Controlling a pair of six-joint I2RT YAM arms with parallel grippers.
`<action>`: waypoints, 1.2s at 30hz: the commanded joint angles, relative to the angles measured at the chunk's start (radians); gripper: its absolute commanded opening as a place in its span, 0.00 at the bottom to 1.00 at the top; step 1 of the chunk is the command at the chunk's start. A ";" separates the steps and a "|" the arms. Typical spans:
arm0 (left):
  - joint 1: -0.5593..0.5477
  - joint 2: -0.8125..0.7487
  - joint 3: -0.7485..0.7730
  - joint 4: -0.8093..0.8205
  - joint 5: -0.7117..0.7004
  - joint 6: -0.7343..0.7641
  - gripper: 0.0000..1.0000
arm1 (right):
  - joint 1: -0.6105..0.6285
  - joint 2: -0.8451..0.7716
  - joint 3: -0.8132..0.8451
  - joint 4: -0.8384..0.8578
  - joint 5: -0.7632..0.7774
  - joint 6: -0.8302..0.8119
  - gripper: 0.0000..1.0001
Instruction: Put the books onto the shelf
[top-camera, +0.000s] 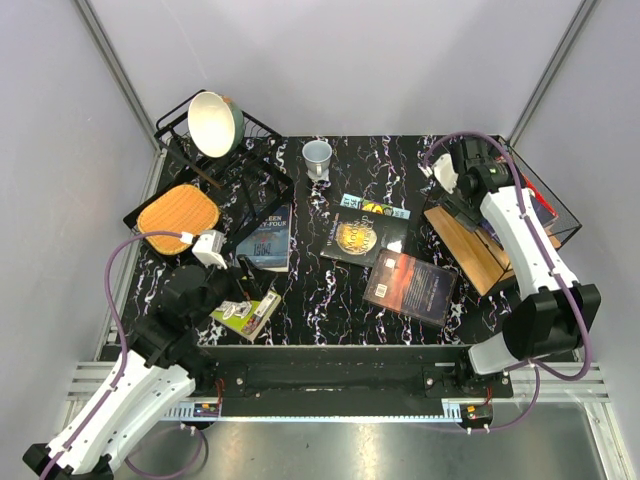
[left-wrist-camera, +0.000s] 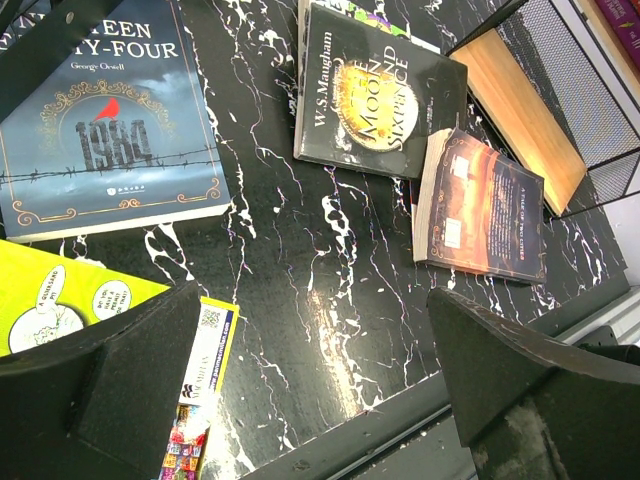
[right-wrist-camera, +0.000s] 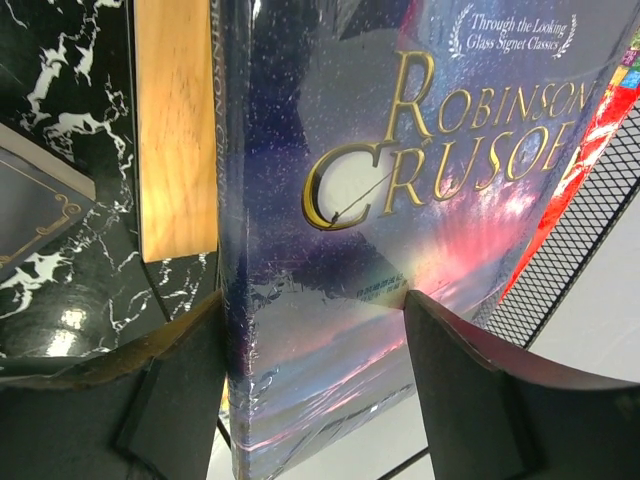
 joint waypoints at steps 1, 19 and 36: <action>0.004 0.002 -0.010 0.045 0.021 0.011 0.99 | -0.008 0.019 0.081 0.011 -0.030 0.043 0.74; 0.002 0.002 -0.008 0.047 0.018 0.011 0.99 | -0.094 0.079 0.143 -0.005 -0.021 0.062 0.73; 0.002 0.004 -0.005 0.048 0.021 0.013 0.99 | -0.117 0.125 0.202 -0.012 -0.065 0.129 0.87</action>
